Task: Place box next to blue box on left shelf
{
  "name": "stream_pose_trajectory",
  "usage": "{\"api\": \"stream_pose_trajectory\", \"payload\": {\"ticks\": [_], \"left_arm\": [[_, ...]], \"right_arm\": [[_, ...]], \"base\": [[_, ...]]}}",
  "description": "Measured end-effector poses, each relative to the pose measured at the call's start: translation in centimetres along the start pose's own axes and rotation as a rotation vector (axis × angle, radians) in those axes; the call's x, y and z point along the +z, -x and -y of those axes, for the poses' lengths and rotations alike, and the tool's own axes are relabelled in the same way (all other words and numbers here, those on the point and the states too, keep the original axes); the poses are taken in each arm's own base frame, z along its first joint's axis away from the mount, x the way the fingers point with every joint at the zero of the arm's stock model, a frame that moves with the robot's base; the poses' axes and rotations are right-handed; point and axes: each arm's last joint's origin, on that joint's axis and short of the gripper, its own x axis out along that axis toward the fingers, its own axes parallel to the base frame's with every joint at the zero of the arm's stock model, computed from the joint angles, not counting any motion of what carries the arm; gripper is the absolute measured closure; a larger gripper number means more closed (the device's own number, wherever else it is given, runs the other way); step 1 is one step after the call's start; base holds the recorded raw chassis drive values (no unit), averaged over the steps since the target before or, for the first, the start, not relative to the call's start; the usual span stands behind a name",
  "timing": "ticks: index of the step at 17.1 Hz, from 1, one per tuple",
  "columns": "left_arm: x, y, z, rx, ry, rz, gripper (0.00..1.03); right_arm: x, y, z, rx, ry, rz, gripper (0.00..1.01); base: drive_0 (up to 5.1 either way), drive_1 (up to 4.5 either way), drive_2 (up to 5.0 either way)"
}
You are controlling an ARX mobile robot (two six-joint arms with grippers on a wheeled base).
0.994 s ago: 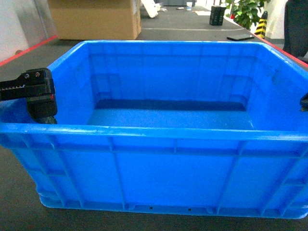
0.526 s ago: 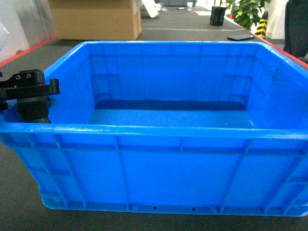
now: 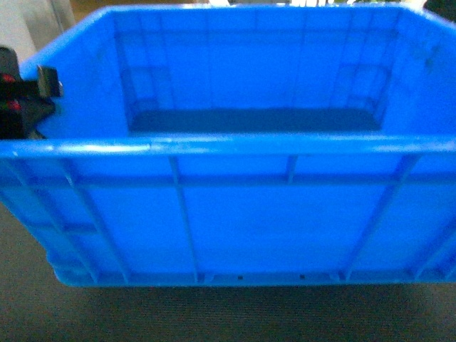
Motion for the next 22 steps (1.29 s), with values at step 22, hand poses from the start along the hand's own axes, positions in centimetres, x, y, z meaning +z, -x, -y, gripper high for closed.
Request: {"api": "stream_pose_trajectory", "payload": {"ticks": [22], "left_arm": [[1.7, 8.4, -0.7, 0.053, -0.057, 0.288, 0.71]], "right_arm": [[-1.0, 8.0, -1.5, -0.027, 0.029, 0.245, 0.91]], "base": [[0.0, 0.00, 0.0]]}}
